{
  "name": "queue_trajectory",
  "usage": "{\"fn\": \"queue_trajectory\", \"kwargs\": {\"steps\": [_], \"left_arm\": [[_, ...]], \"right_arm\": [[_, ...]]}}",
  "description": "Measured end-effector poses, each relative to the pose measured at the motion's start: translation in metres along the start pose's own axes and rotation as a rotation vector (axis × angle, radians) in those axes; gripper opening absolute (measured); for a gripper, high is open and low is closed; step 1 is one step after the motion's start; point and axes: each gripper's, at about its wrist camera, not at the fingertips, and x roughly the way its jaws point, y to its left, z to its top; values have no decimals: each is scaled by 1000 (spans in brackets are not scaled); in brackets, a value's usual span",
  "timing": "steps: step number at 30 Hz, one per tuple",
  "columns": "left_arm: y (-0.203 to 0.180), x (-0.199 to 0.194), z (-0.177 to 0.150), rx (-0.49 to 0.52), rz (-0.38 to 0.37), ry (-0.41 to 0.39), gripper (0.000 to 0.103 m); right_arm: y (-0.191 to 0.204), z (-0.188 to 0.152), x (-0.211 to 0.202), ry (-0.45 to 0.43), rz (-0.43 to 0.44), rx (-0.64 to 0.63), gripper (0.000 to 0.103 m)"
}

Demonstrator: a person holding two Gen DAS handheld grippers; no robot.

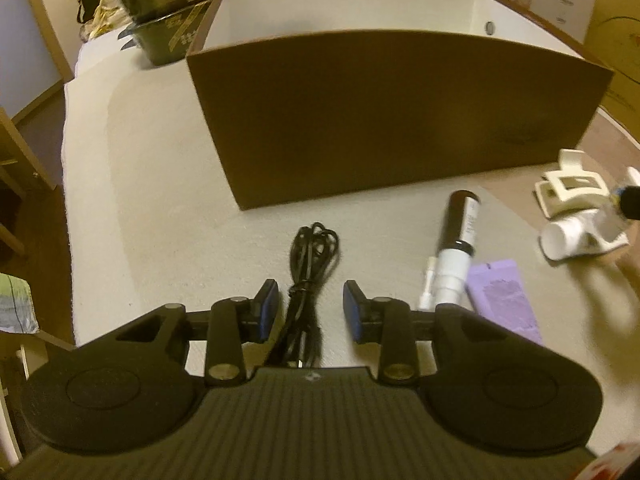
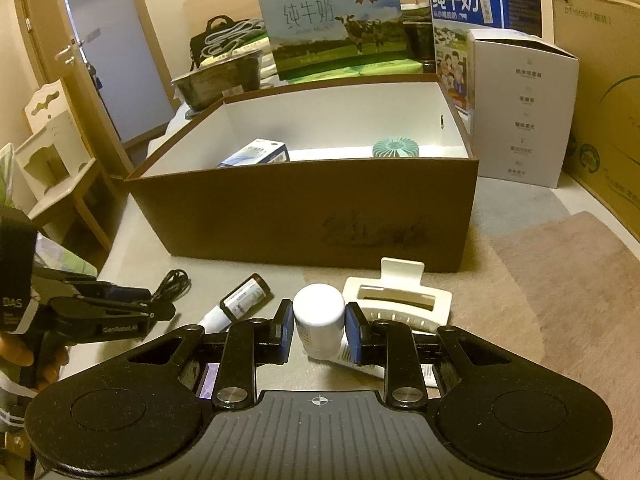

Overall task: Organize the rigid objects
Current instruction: 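Lift the cable with the left tool while the right lifts the pill bottle toward the box, then lower and release the cable with the left tool while the right releases the bottle into the box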

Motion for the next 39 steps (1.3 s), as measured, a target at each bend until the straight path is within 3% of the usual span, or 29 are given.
{"fn": "queue_trajectory", "kwargs": {"steps": [1,5,21,31,39], "left_arm": [[1,2,1,-5,-4,-3,31],[-1,4,2,11,-33,-16,13],[-5,-46,9,2,-76,-107,13],[0,-94,48,0,-102,-205,13],[-2,-108,96,23,-110,-266,13]], "right_arm": [[0,0,0,0,-1,-1,28],[-1,1,1,2,-6,0,28],[0,11,-5,-28,10,-18,28],[-1,44,-14,-91,22,-60,28],[0,85,-16,-152,52,-76,28]]}}
